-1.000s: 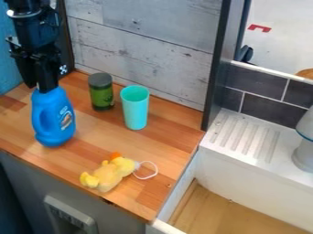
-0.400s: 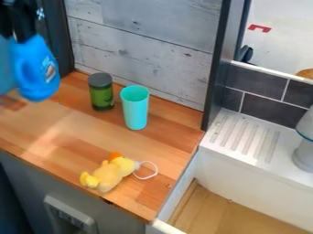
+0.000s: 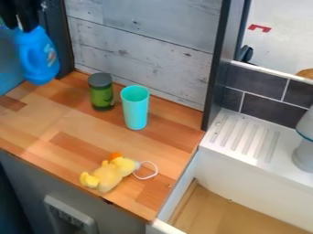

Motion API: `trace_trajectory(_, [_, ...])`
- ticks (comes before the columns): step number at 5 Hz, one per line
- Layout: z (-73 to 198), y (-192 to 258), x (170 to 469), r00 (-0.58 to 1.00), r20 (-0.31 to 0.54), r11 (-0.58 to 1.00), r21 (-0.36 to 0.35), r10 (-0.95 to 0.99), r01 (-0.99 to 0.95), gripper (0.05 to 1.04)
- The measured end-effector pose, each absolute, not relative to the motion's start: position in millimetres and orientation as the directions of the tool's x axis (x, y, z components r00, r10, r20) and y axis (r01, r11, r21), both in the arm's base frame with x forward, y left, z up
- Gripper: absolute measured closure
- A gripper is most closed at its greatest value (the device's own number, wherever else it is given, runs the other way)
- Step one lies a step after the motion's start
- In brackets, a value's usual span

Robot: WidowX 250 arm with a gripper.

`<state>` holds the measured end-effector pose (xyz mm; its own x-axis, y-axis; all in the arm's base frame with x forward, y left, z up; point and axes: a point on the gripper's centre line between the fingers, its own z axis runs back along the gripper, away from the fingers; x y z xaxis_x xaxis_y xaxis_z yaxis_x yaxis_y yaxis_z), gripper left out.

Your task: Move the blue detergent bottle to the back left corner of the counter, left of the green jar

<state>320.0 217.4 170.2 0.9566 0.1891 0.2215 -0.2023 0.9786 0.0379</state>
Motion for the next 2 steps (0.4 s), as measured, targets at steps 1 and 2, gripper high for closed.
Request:
trace_trajectory(1, [148, 231, 335, 0.965, 0.156, 0.976, 0.020, 0.210, -0.216, 0.595])
trace_trajectory(2, [124, 236, 346, 0.971, 0.098, 0.975, -0.019, 0.220, -0.219, 0.595])
